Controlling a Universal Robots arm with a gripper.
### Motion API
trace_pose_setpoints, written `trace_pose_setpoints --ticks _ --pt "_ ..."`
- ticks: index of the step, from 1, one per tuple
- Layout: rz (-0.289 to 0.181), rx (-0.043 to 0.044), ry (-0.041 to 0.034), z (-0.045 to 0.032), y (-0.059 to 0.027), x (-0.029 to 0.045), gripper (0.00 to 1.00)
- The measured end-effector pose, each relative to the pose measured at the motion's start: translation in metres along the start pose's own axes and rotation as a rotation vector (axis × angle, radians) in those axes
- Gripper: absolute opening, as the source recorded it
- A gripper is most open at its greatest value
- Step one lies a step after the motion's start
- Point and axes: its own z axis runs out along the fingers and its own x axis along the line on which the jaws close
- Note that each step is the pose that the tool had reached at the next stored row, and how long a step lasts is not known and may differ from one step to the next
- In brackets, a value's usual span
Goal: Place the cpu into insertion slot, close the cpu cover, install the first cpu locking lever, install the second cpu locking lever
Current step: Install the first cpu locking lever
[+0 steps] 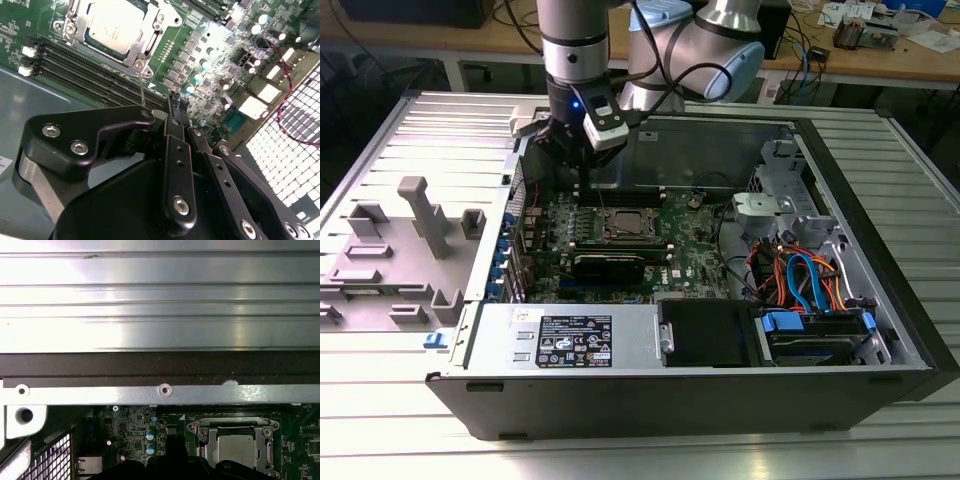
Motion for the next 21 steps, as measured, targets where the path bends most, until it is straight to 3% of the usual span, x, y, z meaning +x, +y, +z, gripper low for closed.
trace_pose_setpoints --ticks 10,21 --pt "0.0 0.0 0.0004 0.0005 0.0045 -0.0236 0.11" --pt "0.0 0.0006 0.0002 0.0044 0.0048 -0.0398 0.11"
